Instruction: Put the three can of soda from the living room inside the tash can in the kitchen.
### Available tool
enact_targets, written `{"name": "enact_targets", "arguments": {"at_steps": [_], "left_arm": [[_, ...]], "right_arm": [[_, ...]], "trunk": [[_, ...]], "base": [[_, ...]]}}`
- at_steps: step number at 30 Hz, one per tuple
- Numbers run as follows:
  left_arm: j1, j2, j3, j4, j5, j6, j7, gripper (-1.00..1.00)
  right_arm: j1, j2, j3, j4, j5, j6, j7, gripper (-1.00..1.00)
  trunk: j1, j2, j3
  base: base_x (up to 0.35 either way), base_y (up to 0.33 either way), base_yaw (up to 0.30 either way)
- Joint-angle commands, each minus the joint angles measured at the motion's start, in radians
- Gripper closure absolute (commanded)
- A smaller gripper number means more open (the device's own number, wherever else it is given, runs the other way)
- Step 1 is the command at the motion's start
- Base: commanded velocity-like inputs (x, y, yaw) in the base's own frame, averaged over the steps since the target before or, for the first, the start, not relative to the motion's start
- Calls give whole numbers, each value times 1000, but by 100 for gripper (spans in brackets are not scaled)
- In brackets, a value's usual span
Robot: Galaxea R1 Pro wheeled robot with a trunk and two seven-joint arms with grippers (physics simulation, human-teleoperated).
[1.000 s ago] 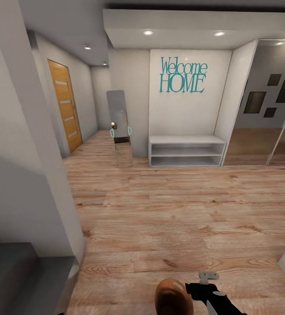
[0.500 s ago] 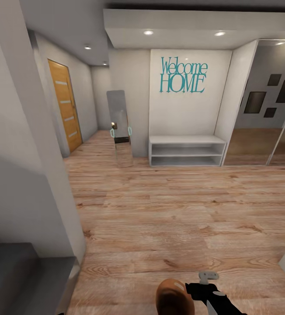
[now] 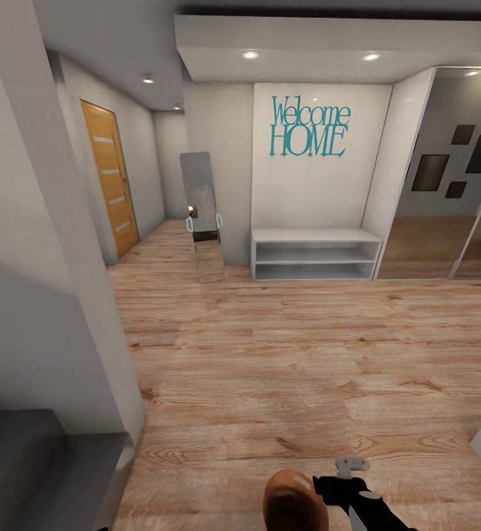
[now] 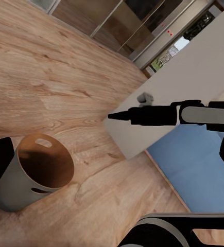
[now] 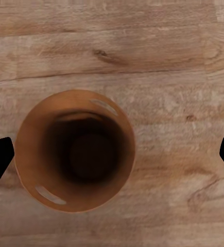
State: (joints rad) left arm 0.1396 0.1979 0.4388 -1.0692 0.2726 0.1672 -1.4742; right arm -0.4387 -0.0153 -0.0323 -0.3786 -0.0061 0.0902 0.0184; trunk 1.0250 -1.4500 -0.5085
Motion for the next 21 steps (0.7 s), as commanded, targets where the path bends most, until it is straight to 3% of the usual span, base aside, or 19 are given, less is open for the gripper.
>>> {"name": "enact_targets", "arguments": {"at_steps": [1,6,21], "left_arm": [[0,0,0,0,0,0,0,-100],[0,0,-1,0,0,0,0,-100],[0,0,-3,0,0,0,0,-100]], "right_arm": [[0,0,0,0,0,-6,0,-100],[0,0,0,1,0,-37,0,-100],[0,0,0,2,0,-48,0,-100]], "trunk": [[0,0,0],[0,0,0],[57,-105,-51]], "base": [[0,0,0],[0,0,0],[0,0,0]]}}
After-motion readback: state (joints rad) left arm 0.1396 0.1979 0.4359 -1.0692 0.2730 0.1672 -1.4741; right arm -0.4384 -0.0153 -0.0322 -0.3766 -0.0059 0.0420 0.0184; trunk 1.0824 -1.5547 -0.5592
